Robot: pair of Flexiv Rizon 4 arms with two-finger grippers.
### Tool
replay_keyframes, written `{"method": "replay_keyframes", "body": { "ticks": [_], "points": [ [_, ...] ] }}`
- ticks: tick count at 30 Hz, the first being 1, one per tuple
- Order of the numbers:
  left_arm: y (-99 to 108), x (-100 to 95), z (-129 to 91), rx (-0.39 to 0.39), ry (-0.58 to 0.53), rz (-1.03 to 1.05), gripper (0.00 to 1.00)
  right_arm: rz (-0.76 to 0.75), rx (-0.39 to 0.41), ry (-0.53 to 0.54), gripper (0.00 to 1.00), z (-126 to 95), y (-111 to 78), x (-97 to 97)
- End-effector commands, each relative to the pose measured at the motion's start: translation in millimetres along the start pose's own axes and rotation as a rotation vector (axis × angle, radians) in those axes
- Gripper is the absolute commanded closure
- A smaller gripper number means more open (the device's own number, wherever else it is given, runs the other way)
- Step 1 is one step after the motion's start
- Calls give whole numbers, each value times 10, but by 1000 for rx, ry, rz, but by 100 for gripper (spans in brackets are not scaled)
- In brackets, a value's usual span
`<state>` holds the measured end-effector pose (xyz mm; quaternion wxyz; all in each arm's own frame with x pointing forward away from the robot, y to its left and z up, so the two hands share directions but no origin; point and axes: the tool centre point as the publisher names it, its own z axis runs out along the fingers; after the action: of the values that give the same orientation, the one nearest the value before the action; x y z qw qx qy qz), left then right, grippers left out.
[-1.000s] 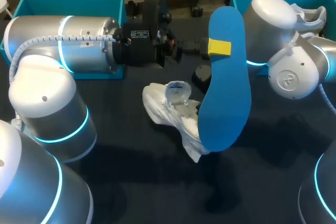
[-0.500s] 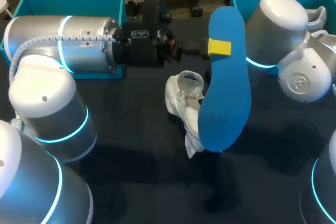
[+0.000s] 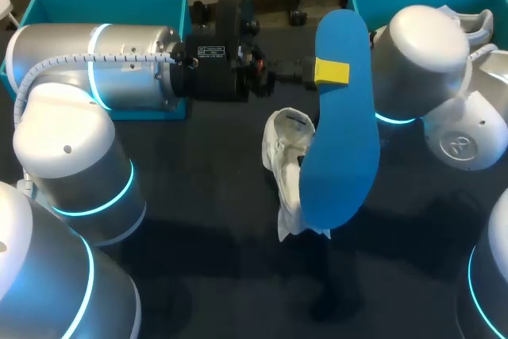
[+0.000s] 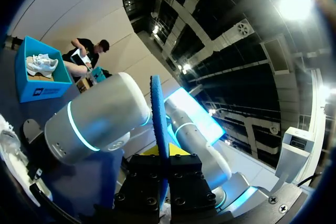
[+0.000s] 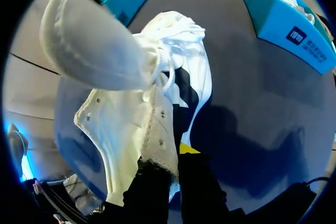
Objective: Take the shoe out of the shoebox, open the shoe tongue, remove and reinsert the insole, then place the shoe into the shoebox
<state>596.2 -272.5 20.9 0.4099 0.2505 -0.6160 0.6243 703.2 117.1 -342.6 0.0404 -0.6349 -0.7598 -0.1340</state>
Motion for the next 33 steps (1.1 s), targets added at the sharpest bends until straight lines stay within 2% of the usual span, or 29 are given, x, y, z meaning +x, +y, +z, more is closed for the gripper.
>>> {"method": "replay_keyframes", "body": {
  "ticks": [1,22,30,32,33],
  "points": [
    [16,-4,7,4,0,1,100,9,8,-20,100,115,35,73],
    [16,-4,7,4,0,1,100,129,27,-68,100,377,-65,67],
    [16,-4,7,4,0,1,100,136,52,-43,98,439,-62,50],
    [16,-4,7,4,0,1,100,141,54,-38,58,431,-65,43],
    [16,-4,7,4,0,1,100,142,52,-31,29,421,-67,42]
  ]
}}
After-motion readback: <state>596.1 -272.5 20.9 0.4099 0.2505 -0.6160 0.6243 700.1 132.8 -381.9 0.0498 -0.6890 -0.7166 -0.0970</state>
